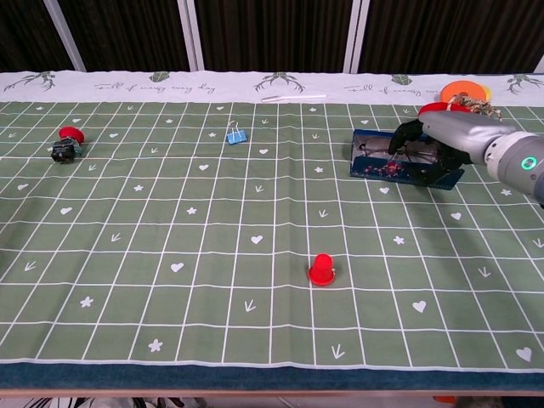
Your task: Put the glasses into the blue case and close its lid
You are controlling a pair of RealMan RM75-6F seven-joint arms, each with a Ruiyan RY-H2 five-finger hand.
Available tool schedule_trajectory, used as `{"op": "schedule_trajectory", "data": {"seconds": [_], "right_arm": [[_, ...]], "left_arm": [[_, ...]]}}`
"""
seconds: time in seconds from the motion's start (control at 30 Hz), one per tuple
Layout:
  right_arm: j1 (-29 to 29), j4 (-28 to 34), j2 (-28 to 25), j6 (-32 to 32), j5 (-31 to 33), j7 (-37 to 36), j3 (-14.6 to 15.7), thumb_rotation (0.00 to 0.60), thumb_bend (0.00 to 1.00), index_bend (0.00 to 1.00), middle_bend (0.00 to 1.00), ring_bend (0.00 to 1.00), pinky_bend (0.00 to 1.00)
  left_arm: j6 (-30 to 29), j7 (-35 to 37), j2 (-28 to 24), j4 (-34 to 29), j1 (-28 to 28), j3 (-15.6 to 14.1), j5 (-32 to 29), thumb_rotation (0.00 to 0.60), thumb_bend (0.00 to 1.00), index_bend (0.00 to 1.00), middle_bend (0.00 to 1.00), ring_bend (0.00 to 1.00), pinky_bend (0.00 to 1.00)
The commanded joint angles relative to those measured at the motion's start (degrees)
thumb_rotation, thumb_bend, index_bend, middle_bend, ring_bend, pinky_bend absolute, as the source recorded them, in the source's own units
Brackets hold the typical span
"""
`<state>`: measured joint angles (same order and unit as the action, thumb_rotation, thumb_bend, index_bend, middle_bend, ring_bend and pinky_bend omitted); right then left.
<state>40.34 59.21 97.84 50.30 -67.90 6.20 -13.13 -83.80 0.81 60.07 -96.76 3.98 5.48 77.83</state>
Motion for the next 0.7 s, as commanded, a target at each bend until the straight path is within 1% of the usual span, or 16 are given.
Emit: {"op": "schedule_trajectory", "data": {"seconds": [0.03,0.17,0.3,0.53,0.7], "right_arm": [[0.0,0.4,-0.1,-0.3,0.3,-0.2,-0.1,0.6,0.49,0.41,0.26,0.2,0.21],[0.0,1.1,-0.5,-0.5,0.8,-0.4,-0.4,0.6,0.46,0.47,0.26,0.2,0.21],[0.0,1.4,-0.6,-0.6,1.1,-0.7,-0.5,0.6,0.46,0.49,0.26,0.2,0.21],[0.1,1.6,-0.5,-0.5,1.2,-1.2,-0.6,0.6,0.51,0.52,0.26,0.2,0.21],[0.2,1.1,-0.3,-1.0,1.3,-1.2,-0.4,0.6,0.54,0.54,0.27,0.2,0.21]], "left_arm": [[0.1,0.0,0.0,-0.1,0.0,0.0,-0.1,0.6,0.23,0.11,0.0,0.0,0.0],[0.2,0.0,-0.1,-0.2,0.1,-0.1,0.1,0.6,0.23,0.12,0.0,0.0,0.0],[-0.1,0.5,-0.1,0.2,0.0,-0.2,0.8,0.6,0.23,0.12,0.0,0.0,0.0],[0.1,0.2,0.0,0.1,0.0,-0.2,0.2,0.6,0.23,0.12,0.0,0.0,0.0],[0.2,0.1,0.0,0.0,0.0,-0.2,0.1,0.6,0.23,0.12,0.0,0.0,0.0]]}}
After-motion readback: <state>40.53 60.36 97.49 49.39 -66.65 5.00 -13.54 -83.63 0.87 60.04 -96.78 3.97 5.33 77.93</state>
